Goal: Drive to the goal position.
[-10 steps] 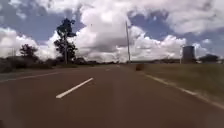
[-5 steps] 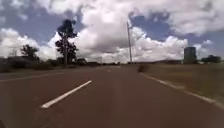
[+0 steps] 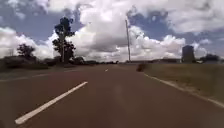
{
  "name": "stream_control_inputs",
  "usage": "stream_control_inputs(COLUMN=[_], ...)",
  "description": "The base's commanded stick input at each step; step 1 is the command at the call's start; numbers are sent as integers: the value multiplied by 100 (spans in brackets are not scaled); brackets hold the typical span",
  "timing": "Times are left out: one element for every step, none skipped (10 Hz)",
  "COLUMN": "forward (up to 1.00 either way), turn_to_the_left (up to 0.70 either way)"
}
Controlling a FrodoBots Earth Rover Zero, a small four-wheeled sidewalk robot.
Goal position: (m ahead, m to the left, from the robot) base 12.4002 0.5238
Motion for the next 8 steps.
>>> stream_control_inputs(forward=[100,100,100,100,100,100,100,100], turn_to_the_left=[0,0,0,0,0,0,-1,-5])
